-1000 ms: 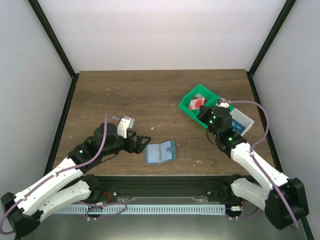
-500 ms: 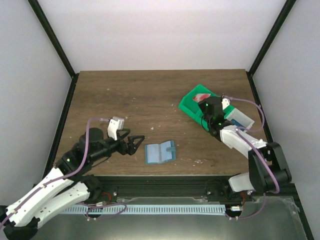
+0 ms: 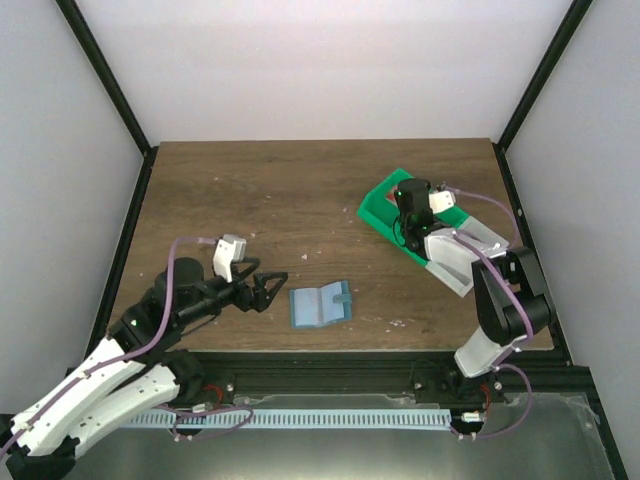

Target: Take the credit cards out of the card holder

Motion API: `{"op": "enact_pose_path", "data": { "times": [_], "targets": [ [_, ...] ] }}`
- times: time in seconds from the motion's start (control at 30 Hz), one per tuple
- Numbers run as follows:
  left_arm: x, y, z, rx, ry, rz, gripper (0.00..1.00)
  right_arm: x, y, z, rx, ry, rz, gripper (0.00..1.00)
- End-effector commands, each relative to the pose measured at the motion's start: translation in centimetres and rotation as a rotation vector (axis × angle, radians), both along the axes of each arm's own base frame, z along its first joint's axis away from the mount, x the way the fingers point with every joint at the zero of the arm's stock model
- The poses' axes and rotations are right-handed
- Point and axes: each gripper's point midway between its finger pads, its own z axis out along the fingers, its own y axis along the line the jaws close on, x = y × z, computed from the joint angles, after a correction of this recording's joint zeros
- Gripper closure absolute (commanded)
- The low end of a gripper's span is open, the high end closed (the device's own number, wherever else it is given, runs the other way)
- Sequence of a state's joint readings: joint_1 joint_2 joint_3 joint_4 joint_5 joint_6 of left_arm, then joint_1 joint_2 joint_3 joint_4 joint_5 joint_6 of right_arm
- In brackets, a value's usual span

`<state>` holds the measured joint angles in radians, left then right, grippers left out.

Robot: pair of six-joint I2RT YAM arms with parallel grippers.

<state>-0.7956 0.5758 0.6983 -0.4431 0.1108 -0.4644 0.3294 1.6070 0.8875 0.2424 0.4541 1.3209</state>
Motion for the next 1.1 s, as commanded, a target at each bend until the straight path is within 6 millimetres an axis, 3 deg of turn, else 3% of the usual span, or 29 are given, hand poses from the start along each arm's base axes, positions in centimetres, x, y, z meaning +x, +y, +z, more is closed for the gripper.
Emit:
{"op": "enact_pose_path", "data": {
  "times": [0.0, 0.7, 0.87, 1.07],
  "targets": [
    [-0.2, 0.0, 0.4, -0.01, -0.029, -0.015, 0.0, 1.5, -1.2, 0.8, -0.013, -0.019, -0.093, 1.0],
    [-0.6, 0.3, 1.1, -0.03, -0.052, -0.018, 0.0, 5.1, -0.6, -2.6, -0.092, 0.078, -0.11, 1.0],
    [-0.6, 0.3, 1.1, -0.031, -0.054, -0.02, 0.0, 5.6, -0.3, -3.2, -0.1, 0.092, -0.103, 0.94],
    [-0.7, 0.4, 1.2, -0.033, -0.057, -0.019, 0.0, 6.4, -0.2, -4.2, -0.133, 0.129, -0.103, 0.95]
  ]
}}
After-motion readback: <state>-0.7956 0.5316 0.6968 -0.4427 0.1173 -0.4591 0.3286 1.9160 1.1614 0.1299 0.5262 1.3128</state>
